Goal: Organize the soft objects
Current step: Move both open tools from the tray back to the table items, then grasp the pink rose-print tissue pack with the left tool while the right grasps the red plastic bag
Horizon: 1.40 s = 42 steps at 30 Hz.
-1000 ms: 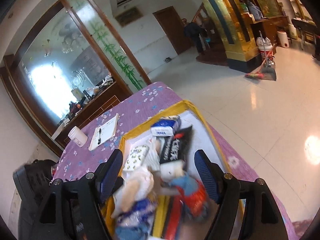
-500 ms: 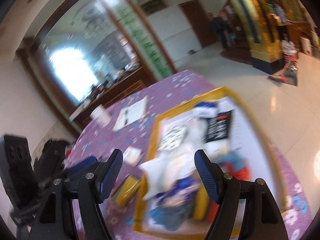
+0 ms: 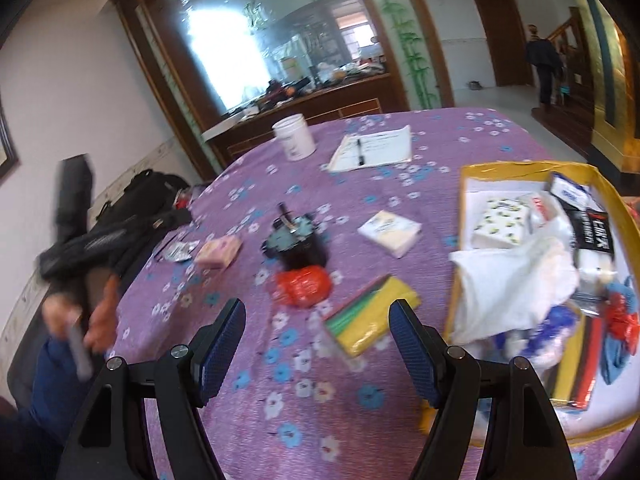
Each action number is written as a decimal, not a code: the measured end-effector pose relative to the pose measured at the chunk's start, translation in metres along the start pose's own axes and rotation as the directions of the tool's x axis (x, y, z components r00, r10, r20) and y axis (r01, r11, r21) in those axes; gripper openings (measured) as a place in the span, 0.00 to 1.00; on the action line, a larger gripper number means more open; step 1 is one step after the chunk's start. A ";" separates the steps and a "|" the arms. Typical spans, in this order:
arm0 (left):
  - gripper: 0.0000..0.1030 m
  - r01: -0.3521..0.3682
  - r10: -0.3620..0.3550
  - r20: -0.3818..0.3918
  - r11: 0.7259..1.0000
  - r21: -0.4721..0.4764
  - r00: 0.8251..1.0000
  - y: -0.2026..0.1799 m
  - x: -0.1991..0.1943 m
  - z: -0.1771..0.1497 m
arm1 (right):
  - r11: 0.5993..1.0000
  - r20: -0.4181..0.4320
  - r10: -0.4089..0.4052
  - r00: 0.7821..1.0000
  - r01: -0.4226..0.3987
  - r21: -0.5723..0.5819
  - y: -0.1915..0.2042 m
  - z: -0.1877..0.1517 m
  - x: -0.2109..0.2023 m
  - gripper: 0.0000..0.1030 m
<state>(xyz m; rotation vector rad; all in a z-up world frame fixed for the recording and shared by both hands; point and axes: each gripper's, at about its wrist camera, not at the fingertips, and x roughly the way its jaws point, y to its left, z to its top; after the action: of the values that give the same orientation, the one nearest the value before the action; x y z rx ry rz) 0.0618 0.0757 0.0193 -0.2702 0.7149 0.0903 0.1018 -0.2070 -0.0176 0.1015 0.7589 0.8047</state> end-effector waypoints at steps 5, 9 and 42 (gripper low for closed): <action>0.66 -0.028 0.015 -0.125 0.995 -0.100 0.992 0.075 0.064 0.018 | 1.000 -0.023 0.006 1.000 -0.006 -0.009 0.009 -0.004 0.006 0.76; 0.66 -0.071 0.054 -0.130 0.989 -0.130 0.990 0.094 0.096 0.024 | 1.000 -0.027 -0.006 1.000 0.005 -0.006 0.010 -0.005 0.004 0.76; 0.49 -0.151 0.143 -0.059 0.977 -0.154 0.988 0.013 0.031 -0.009 | 0.997 -0.235 -0.050 0.971 0.034 -0.070 0.011 0.036 0.150 0.79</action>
<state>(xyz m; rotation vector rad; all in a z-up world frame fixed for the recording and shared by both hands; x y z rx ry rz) 0.0773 0.0856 -0.0110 -0.3719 0.7765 0.2830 0.1853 -0.0896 -0.0733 -0.0707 0.9553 0.8093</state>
